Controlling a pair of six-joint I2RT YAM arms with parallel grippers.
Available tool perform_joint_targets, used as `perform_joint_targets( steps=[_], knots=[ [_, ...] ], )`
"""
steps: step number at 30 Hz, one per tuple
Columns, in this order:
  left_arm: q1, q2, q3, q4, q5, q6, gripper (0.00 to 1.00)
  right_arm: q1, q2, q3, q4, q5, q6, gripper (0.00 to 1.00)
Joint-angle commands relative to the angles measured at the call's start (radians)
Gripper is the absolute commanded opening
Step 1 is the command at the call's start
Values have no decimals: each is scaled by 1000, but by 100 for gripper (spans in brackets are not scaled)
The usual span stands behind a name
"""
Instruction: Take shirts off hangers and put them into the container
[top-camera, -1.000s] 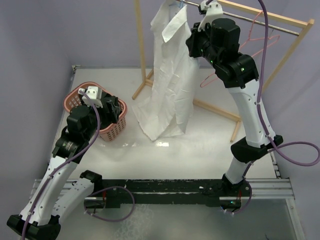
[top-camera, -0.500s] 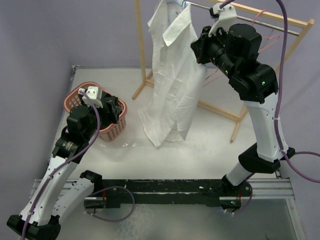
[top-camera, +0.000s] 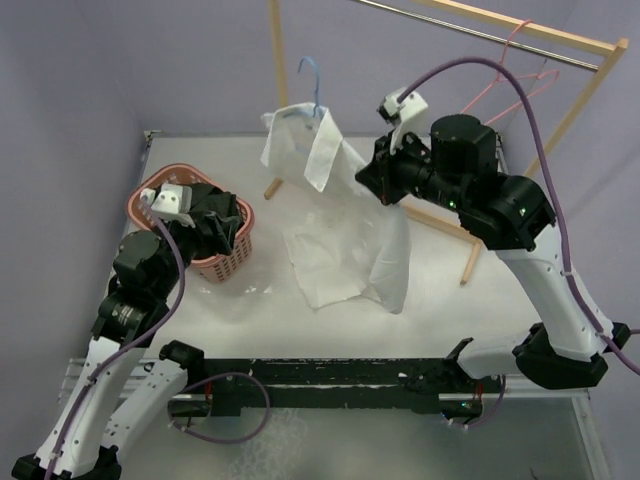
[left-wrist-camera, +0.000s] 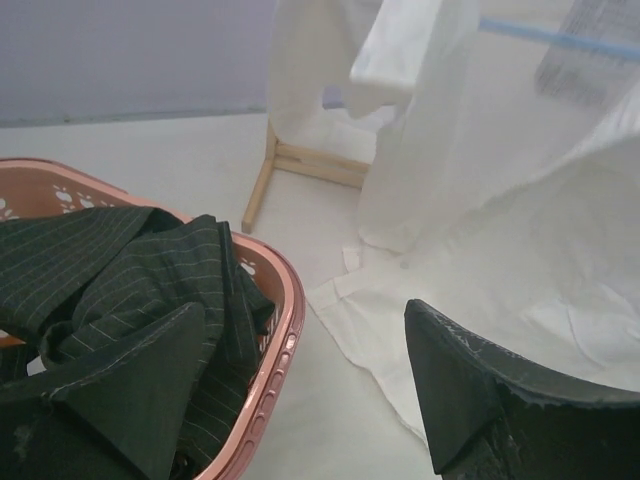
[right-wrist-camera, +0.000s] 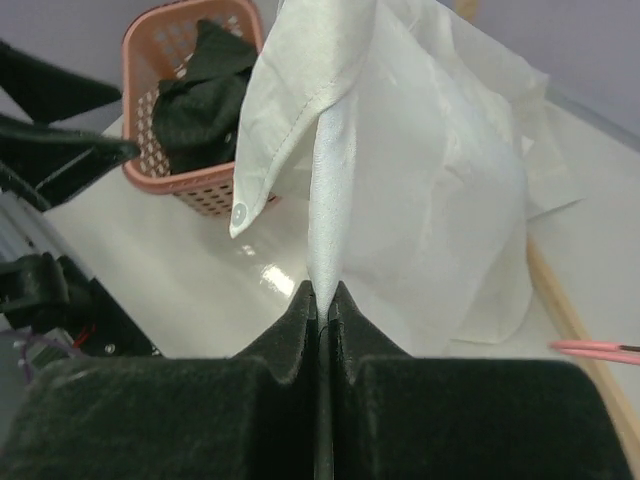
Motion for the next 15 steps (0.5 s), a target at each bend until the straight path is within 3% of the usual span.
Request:
perform_joint_targets(
  steps=[1,6,15],
  knots=[
    [4,-47,-11,86,16,27,84,29,-133,-181,148,-172,4,0],
    [4,-81,-23,96,-11,30,84,30,-309,-393,237,-204,28,0],
    [5,-78,-35,145,122,58,82,29,-462,-528,283,-263,117,0]
  ],
)
